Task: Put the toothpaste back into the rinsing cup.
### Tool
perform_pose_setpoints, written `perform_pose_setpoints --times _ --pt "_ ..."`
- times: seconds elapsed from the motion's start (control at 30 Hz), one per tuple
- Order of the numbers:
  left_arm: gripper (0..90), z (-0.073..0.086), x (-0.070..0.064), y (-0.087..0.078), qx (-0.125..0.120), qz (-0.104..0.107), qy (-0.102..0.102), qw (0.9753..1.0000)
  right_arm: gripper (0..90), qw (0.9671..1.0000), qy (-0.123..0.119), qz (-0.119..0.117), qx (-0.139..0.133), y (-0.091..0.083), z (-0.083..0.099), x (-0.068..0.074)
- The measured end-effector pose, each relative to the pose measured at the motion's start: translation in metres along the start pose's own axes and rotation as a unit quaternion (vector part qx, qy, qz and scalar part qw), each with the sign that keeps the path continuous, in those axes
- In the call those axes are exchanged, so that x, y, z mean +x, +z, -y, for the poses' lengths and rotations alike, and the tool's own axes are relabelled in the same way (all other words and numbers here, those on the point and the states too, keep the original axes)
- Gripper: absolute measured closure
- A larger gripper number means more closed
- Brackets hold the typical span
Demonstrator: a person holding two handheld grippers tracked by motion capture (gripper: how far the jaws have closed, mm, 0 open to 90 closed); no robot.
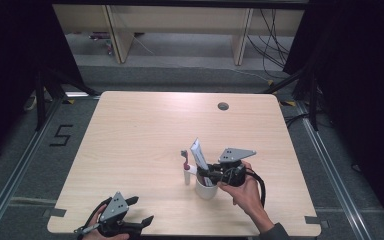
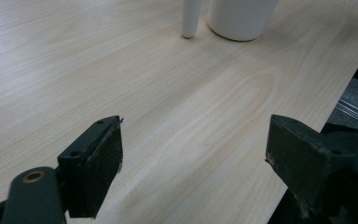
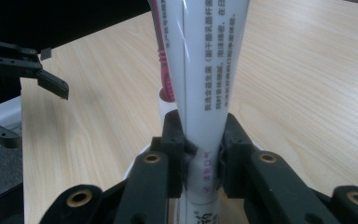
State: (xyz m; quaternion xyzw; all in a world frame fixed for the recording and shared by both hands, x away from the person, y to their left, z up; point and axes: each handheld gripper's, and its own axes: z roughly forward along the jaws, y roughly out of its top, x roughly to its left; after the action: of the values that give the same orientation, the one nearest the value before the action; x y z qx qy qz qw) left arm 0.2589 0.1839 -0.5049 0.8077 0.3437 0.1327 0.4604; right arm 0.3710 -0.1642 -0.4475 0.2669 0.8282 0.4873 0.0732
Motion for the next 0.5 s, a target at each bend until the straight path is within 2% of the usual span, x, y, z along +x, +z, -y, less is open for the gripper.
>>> perform_pose_setpoints --times 0.03,0.07,0.13,0.2,0.23,0.27,0.3,0.5 --pt "18.4 0.0001 -0.0003 0.0002 -0.002 0.002 -0.002 1.0000 75.7 1.0000 0.007 0.000 0.003 -0.0003 0.0004 0.0009" --pt "18.4 0.0001 -0.0004 0.0001 -0.002 0.002 -0.001 1.0000 75.7 1.0000 0.004 0.008 0.001 -0.0005 0.0010 0.0015" --pt "18.4 0.0003 -0.0013 0.0009 -0.007 0.002 -0.006 1.0000 75.7 1.0000 -0.002 0.007 0.004 -0.0005 0.0017 0.0008" --pt "18.4 0.0002 -0.0012 0.0008 -0.005 0.003 -0.005 1.0000 75.7 0.9999 0.007 0.008 0.011 -0.0006 0.0029 0.0020" --pt "18.4 0.0001 -0.0015 0.0004 -0.004 0.000 -0.005 1.0000 75.6 0.9999 -0.001 0.013 0.006 -0.0002 0.0035 0.0012" --pt "18.4 0.0001 -0.0016 0.0003 -0.004 -0.001 -0.005 1.0000 75.6 0.9999 0.009 0.006 0.013 0.0000 0.0044 0.0023" --pt "18.4 0.0002 -0.0013 0.0010 -0.006 0.002 -0.005 1.0000 75.6 0.9999 0.000 0.011 0.014 -0.0002 0.0055 0.0013" --pt "18.4 0.0004 -0.0011 0.0012 -0.006 0.004 -0.003 1.0000 75.3 0.9997 0.007 0.006 0.021 0.0009 0.0090 0.0017"
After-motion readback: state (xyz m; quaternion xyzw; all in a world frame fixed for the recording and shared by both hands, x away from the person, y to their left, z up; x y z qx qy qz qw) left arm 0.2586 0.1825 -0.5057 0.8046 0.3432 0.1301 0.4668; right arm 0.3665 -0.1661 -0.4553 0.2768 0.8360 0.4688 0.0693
